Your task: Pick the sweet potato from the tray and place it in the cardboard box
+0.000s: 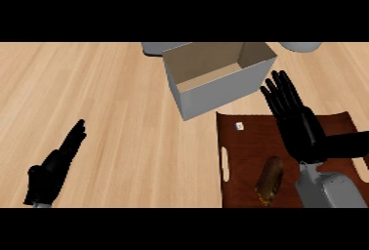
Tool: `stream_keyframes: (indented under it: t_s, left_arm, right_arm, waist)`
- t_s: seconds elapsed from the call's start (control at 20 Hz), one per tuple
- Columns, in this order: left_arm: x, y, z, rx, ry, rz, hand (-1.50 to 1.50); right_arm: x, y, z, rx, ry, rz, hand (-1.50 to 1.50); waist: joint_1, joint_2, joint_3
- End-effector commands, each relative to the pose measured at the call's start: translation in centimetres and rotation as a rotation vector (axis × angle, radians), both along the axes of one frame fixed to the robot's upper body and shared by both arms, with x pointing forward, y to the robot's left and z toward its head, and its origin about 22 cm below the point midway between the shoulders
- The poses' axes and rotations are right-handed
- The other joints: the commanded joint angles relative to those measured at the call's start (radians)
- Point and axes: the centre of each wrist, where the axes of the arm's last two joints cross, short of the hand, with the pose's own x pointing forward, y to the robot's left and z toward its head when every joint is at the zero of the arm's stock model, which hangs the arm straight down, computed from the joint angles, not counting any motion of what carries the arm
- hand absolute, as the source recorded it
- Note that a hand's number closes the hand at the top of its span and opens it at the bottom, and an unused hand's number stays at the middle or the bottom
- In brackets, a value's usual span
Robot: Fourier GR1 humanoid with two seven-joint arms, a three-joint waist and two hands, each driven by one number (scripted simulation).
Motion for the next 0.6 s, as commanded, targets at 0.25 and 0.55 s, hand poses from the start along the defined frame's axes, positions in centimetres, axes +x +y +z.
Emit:
stream_keyframes:
  t_s: [0.25,0.55]
  left_arm:
    - [1.6,7.1,3.8,0.289,-0.094,0.301,0.0]
    - [1.6,6.8,3.0,0.26,-0.031,0.312,0.0]
  right_arm:
    - [-2.6,-6.3,-2.3,-0.634,0.31,-0.306,-1.5]
    - [-7.2,-6.8,-3.0,-1.118,0.306,-0.221,-1.5]
  waist:
    - [-0.041,0.011,-0.023]
    - [-0.05,0.01,-0.018]
